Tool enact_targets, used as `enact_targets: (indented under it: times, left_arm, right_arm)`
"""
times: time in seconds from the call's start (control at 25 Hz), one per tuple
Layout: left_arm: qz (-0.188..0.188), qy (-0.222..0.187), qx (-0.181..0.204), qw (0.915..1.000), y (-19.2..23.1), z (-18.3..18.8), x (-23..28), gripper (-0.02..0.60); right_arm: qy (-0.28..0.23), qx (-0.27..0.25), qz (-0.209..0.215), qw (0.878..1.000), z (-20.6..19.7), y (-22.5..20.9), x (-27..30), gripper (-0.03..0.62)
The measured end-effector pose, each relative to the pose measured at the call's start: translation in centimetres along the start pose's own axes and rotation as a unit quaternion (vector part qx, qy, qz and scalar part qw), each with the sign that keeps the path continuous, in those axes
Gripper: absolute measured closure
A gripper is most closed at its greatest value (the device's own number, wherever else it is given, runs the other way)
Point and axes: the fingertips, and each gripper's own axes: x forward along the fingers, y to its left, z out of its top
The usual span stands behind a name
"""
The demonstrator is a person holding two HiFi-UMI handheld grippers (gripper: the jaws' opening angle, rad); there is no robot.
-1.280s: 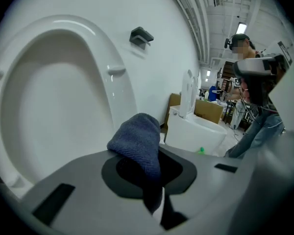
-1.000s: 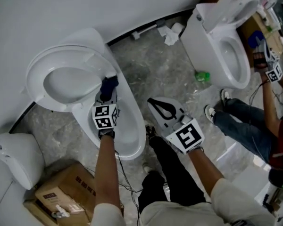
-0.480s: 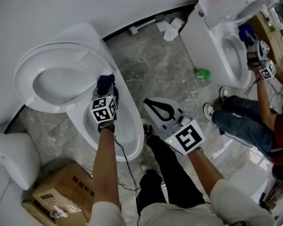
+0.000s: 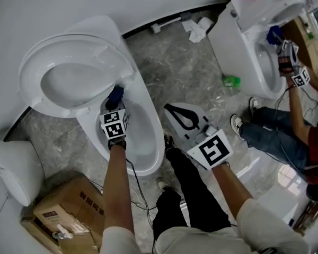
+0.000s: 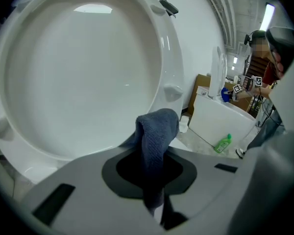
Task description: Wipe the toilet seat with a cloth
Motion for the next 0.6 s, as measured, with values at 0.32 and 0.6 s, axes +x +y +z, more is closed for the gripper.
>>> enact_targets:
  times: [0.32, 0.6]
  left_arm:
    - [0.037, 0.022, -0.001, 0.9991, 3.8, -2.3, -2.6, 0.545]
    - [0.131, 0.044, -0.02, 0.9902, 11.0, -4.3, -5.9, 0.545]
  right_arm:
    - [0.001, -0.007, 0.007, 1.0, 0.7, 1.5, 0.6, 0.566]
    - [0.006, -0.007, 0.006, 1.0, 1.2, 2.2, 1.2, 0.566]
